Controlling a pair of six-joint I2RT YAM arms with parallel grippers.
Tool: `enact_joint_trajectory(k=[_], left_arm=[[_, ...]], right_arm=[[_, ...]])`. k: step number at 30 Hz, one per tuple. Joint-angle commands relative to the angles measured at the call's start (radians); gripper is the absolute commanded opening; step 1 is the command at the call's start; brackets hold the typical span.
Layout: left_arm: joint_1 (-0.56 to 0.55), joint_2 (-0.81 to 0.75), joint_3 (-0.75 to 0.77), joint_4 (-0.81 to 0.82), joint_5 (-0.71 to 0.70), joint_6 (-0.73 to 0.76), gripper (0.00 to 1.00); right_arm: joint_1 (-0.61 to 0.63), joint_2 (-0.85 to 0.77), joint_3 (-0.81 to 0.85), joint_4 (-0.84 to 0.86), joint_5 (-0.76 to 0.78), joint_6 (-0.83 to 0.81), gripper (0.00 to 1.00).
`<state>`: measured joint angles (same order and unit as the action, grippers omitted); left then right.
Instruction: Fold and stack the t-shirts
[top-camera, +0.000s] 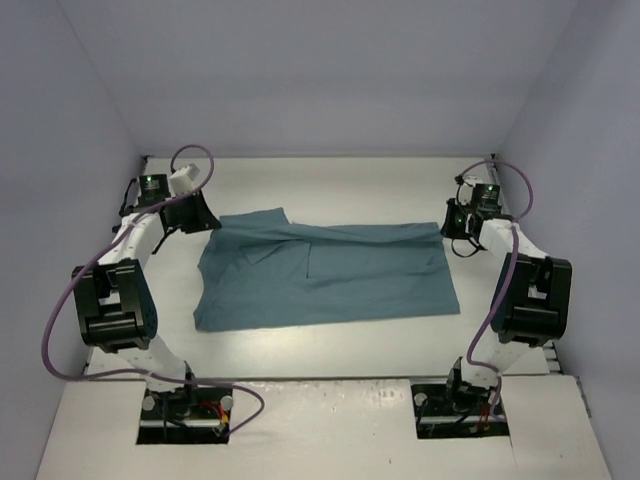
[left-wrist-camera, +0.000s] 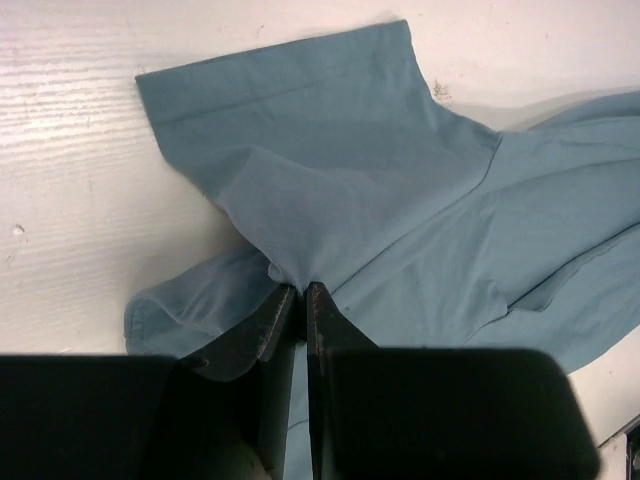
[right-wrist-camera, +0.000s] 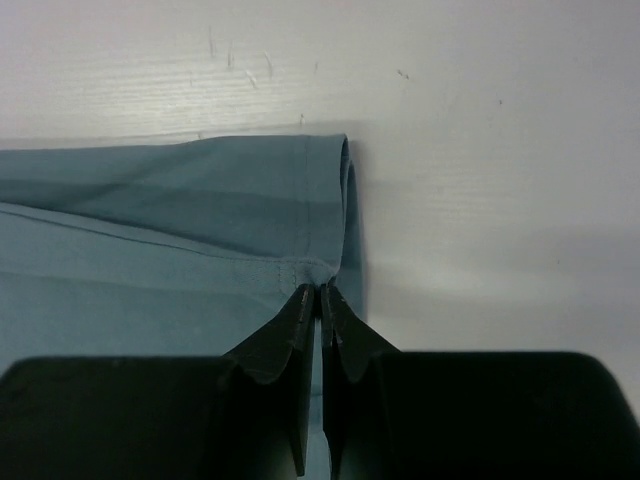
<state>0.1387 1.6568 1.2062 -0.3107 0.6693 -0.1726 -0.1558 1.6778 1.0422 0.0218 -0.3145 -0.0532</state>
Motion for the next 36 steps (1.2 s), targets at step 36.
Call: enact_joint_trajectory(k=[36], left_arm=[[0.018, -0.388, -0.401, 0.271, -0.045, -0.089, 0.09]], right_arm=[[0.059, -0.172, -0.082, 0.081, 0.017, 0.099, 0.18]])
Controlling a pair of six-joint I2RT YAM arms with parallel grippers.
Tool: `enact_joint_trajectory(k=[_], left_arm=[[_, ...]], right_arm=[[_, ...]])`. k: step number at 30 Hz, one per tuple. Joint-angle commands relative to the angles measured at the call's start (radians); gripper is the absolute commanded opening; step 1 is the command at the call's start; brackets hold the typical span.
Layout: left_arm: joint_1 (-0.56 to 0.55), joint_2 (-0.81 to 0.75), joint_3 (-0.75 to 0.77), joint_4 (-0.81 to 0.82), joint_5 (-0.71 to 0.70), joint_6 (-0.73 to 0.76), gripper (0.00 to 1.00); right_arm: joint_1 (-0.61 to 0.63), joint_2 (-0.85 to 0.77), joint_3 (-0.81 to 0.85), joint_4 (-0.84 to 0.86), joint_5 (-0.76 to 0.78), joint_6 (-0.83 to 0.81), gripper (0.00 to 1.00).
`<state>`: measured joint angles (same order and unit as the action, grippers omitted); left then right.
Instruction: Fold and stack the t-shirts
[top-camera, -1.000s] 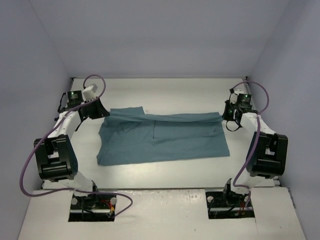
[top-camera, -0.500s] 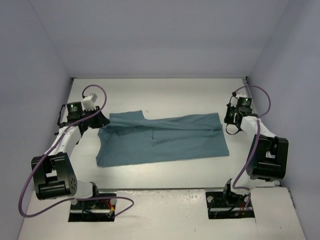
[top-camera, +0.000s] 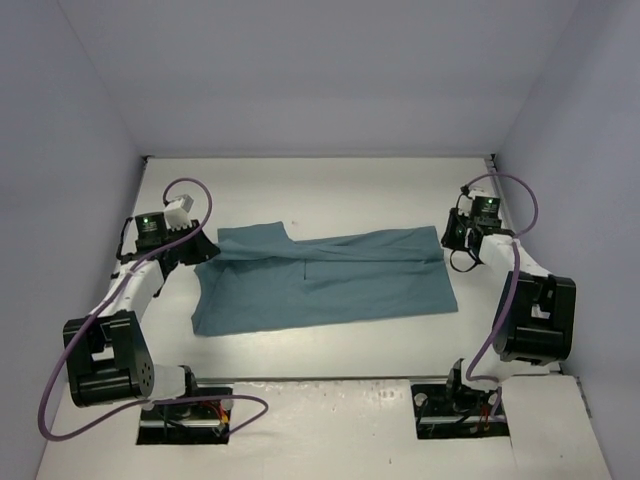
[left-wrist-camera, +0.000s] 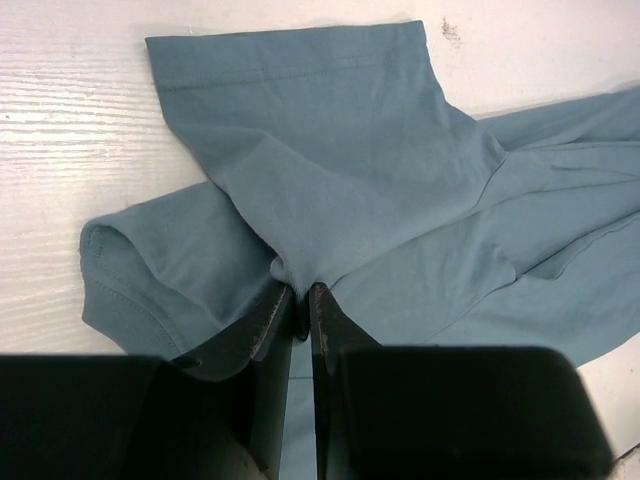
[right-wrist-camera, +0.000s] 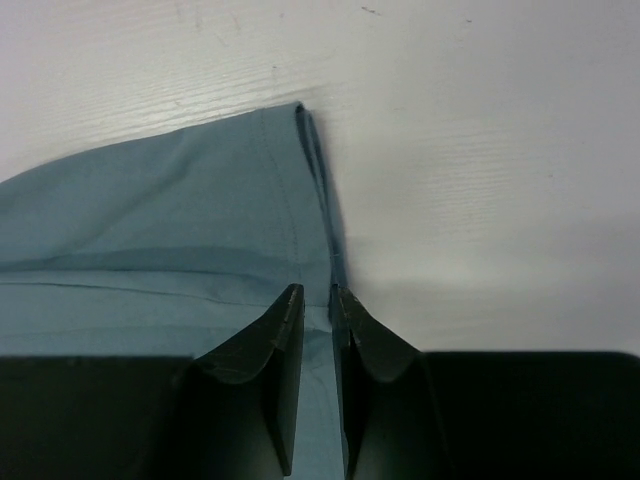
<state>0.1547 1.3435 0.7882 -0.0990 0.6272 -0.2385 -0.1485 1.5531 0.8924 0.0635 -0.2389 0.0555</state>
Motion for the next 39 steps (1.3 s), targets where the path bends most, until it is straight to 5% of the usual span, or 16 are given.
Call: enact_joint_trajectory(k=[1, 6, 7, 10, 22, 30, 39], left_arm=[[0.002, -0.086, 0.012, 0.059, -0.005, -0.027, 0.10], [-0.004, -0.133, -0.019, -0.003, -0.050, -0.068, 0.18], [-0.006, -0.137, -0.025, -0.022, -0.066, -0.080, 0.29], [-0.007, -0.146, -0.031, -0.112, -0.126, -0.098, 0.38], [-0.036, -0.137, 0.085, -0.203, -0.191, -0.134, 0.43], [-0.052, 0.184, 0.384, -0.269, -0.220, -0.073, 0.55], [-0.058, 0.589, 0.791, -0.402, -0.223, 0.033, 0.55]], right_arm=[[0.069, -0.042, 0.081, 0.037, -0.059, -0.015, 0.18], [0.171, -0.018, 0.115, 0.035, -0.037, -0.014, 0.20], [0.186, -0.015, 0.118, 0.035, -0.037, -0.017, 0.21], [0.223, -0.004, 0.124, 0.036, -0.051, -0.011, 0.21], [0.329, 0.152, 0.247, 0.013, -0.111, -0.044, 0.23], [0.441, 0.235, 0.338, 0.012, -0.119, -0.038, 0.26], [0.500, 0.257, 0.400, 0.010, -0.181, -0.077, 0.27]])
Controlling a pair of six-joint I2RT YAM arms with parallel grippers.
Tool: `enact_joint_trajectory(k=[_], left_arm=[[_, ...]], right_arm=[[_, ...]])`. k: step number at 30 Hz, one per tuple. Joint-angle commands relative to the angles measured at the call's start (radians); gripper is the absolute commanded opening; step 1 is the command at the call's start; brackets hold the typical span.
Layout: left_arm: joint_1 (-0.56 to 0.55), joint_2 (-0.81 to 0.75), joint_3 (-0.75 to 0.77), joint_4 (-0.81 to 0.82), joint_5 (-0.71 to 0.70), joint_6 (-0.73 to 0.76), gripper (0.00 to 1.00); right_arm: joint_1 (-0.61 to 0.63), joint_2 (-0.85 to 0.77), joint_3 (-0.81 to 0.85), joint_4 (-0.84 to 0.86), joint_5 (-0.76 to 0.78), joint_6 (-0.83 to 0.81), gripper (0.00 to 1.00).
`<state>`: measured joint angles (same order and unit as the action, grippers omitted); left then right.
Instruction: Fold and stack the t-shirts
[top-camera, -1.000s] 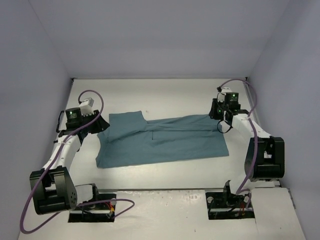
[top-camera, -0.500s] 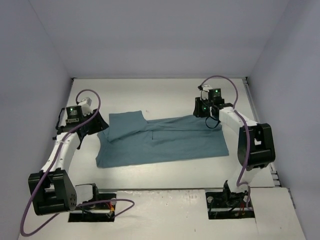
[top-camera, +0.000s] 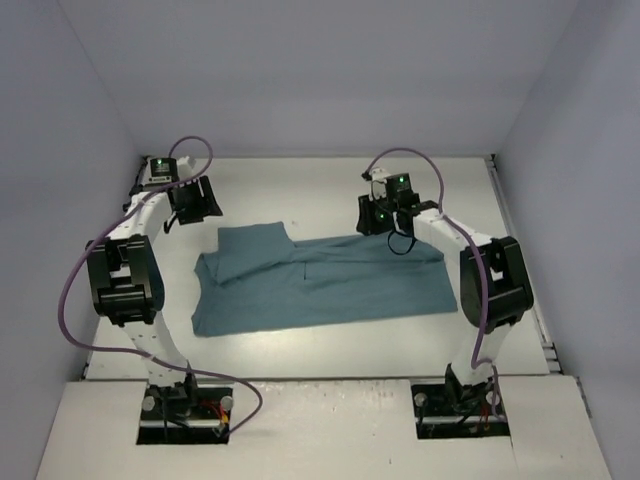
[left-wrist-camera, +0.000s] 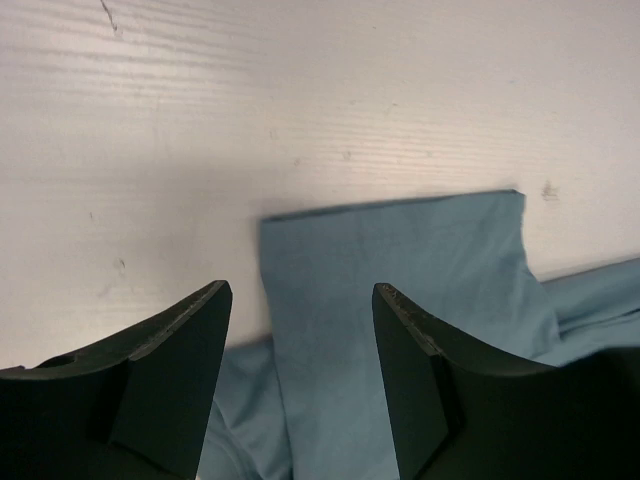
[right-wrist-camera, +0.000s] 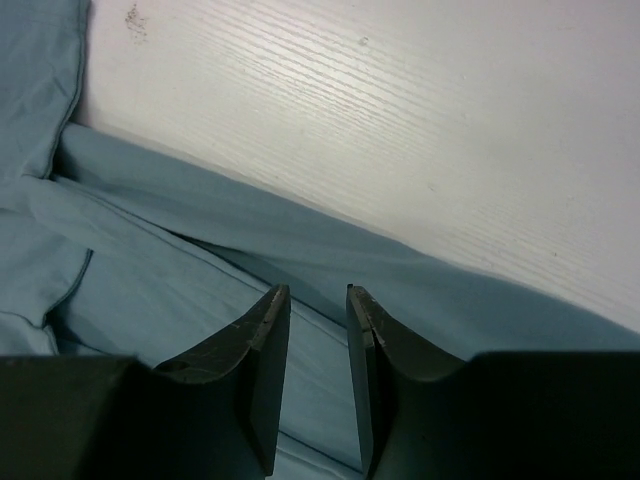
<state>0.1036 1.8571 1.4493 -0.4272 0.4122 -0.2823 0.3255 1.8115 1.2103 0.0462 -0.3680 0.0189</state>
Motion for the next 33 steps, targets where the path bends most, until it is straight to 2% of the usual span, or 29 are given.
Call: enact_joint_trajectory(k=[1, 5, 15, 23, 29, 33], left_arm=[[-0.007, 0.099, 0.150, -0.084, -0.009, 0.085, 0.55], [-0.009, 0.158, 0.180, -0.087, 0.016, 0.092, 0.52], [-0.021, 0.199, 0.186, -0.097, 0.039, 0.113, 0.51], [-0.025, 0.249, 0.199, -0.103, 0.031, 0.132, 0.49], [-0.027, 0.272, 0.212, -0.110, 0.028, 0.135, 0.47], [-0.031, 0.273, 0.205, -0.112, 0.041, 0.140, 0.46]], right_arm=[[0.033, 0.014, 0.105, 0.026, -0.069, -0.046, 0.28], [0.079, 0.137, 0.283, 0.026, -0.132, -0.039, 0.35], [0.187, 0.501, 0.718, 0.024, -0.148, 0.017, 0.39], [0.227, 0.707, 0.900, 0.026, -0.175, 0.034, 0.39], [0.242, 0.775, 0.966, 0.027, -0.189, 0.059, 0.40], [0.250, 0.769, 0.942, 0.027, -0.195, 0.065, 0.40]])
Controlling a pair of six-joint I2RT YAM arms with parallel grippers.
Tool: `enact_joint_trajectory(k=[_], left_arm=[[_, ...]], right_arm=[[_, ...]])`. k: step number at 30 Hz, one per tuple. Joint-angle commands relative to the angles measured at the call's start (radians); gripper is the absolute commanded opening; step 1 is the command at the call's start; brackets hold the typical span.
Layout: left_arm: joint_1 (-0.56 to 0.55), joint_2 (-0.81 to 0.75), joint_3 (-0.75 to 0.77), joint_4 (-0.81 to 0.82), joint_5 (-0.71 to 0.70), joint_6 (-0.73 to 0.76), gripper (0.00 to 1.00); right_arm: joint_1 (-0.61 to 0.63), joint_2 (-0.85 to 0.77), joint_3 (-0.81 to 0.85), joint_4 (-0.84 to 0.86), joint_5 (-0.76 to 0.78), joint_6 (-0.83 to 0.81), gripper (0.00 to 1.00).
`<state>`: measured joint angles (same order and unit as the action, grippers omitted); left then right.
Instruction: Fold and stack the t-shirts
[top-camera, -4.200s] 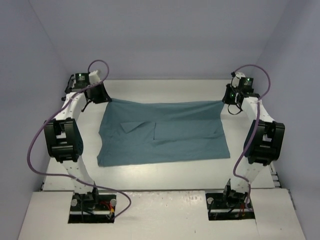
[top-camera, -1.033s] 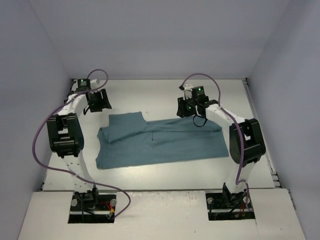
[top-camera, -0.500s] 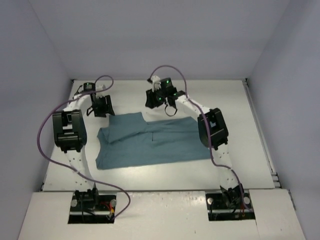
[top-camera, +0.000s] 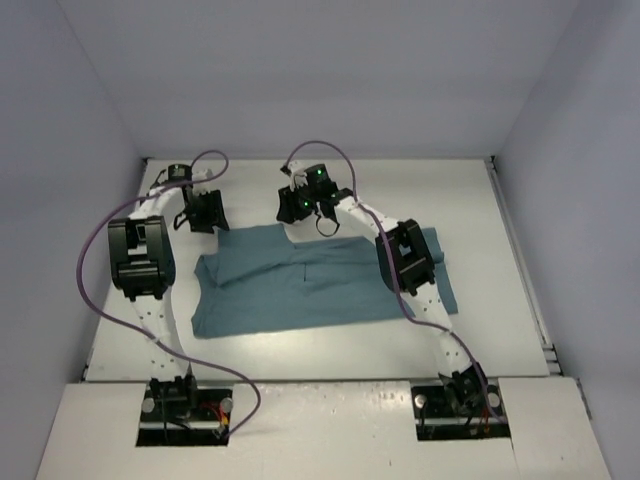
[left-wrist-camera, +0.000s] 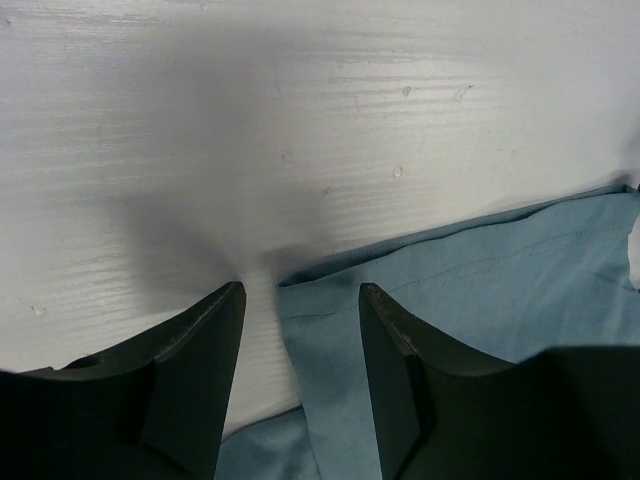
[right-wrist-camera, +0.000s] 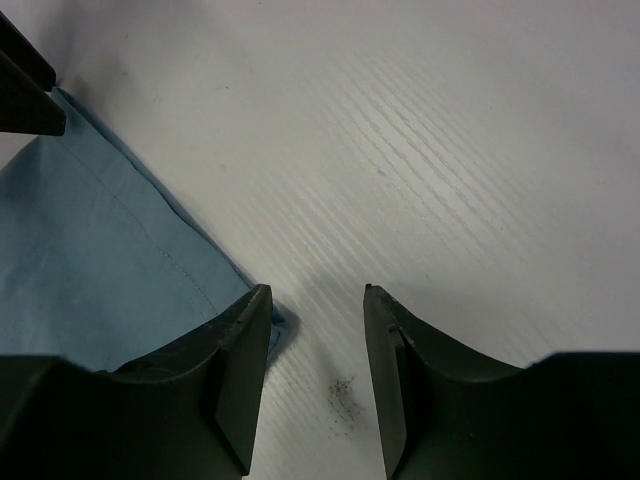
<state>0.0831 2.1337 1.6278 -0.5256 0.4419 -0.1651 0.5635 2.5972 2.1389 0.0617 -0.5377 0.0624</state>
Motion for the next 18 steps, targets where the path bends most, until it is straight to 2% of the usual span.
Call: enact_joint_trajectory(k=[1, 14, 18], left_arm=[[-0.012, -0.004, 0.024, -0.014, 0.013, 0.027, 0.46], [-0.014, 0.020, 0.023, -0.030, 0.016, 0.030, 0.45], [-0.017, 0.028, 0.025, -0.032, 0.025, 0.031, 0.38]], right_arm=[[0.014, -0.023, 0.004, 0.012, -0.026, 0.022, 0.40], [0.034, -0.131, -0.165, 0.011, -0.003, 0.010, 0.38], [0.039, -0.135, -0.172, 0.010, 0.000, 0.009, 0.37]])
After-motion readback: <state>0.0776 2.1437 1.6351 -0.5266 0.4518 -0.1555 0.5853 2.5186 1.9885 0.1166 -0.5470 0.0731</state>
